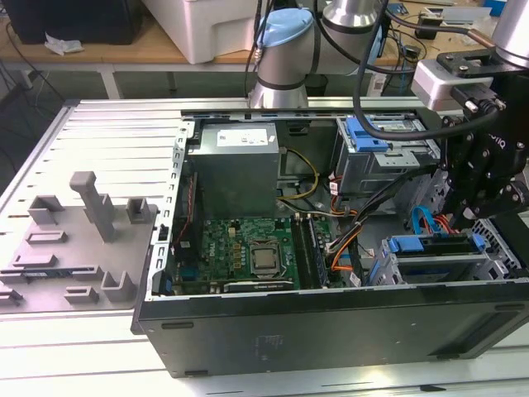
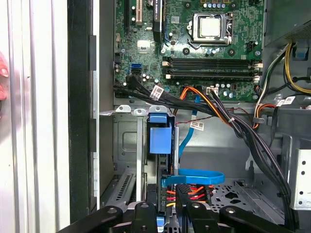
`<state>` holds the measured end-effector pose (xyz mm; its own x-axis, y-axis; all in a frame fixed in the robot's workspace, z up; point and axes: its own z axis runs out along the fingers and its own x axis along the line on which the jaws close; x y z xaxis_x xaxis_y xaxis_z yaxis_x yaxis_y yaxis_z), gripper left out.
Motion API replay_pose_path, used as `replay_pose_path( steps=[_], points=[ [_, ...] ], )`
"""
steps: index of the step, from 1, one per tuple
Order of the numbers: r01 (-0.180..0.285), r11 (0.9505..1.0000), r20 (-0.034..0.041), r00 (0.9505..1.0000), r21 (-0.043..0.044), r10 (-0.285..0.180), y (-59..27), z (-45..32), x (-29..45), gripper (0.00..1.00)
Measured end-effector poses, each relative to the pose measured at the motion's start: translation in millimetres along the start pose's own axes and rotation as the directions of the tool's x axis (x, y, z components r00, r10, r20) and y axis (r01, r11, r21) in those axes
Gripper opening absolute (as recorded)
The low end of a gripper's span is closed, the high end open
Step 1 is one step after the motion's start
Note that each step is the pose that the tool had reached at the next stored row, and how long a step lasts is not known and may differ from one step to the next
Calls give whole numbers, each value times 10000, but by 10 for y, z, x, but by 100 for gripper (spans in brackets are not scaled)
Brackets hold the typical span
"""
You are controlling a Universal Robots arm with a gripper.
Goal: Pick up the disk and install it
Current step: 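Insert the second disk wire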
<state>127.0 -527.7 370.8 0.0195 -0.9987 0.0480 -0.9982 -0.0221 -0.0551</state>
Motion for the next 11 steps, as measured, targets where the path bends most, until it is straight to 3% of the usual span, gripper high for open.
replay_pose_path(
  steps=[3, 4, 11],
  points=[
    [0, 10000, 0, 10000, 0, 0, 0, 0, 0, 29],
    [-1, 10000, 0, 10000, 0, 1, 0, 0, 0, 15],
    [0, 10000, 0, 10000, 0, 0, 0, -1, 0, 11]
  ],
)
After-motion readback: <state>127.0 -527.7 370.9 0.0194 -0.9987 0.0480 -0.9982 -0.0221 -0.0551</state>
